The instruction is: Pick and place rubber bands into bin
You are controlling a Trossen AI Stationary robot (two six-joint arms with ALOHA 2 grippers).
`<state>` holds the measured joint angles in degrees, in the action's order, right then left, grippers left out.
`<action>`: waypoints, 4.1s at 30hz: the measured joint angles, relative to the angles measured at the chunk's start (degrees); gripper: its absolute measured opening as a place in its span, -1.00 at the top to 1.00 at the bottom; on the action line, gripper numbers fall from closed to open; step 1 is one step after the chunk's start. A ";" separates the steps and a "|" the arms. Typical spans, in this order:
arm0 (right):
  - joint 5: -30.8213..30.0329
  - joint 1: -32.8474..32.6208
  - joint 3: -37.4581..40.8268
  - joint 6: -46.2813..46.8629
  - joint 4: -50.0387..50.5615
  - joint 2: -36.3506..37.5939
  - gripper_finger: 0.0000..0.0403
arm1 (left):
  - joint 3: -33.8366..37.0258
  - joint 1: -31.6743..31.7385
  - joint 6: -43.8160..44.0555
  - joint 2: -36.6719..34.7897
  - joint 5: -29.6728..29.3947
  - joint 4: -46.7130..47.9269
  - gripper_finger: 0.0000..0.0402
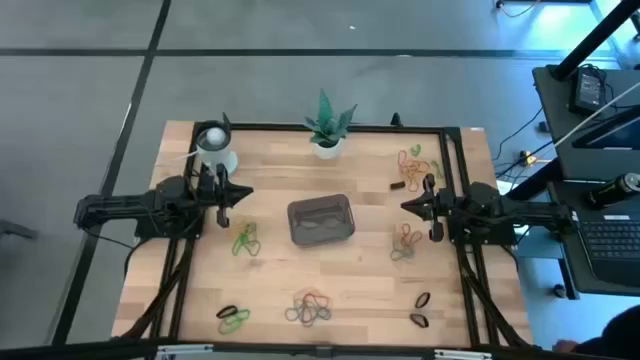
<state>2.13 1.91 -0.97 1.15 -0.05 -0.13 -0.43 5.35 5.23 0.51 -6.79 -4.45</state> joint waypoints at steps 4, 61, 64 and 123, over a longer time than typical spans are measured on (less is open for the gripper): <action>0.01 0.00 0.00 0.01 0.00 0.00 0.87 | 0.00 0.01 0.00 0.00 0.00 0.00 0.97; 0.00 0.02 0.00 -0.07 0.00 0.01 0.87 | 0.00 0.02 0.00 0.00 0.00 0.00 0.97; 0.00 0.02 0.00 0.02 0.00 -0.01 0.87 | 0.00 0.01 0.00 0.00 0.00 0.00 0.97; -26.76 3.14 -52.09 30.03 53.80 -47.73 0.99 | 0.00 0.02 0.00 0.00 0.00 0.00 0.97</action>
<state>-24.63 5.05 -53.06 31.17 53.74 -47.86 -0.43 5.36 5.23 0.51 -6.79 -4.45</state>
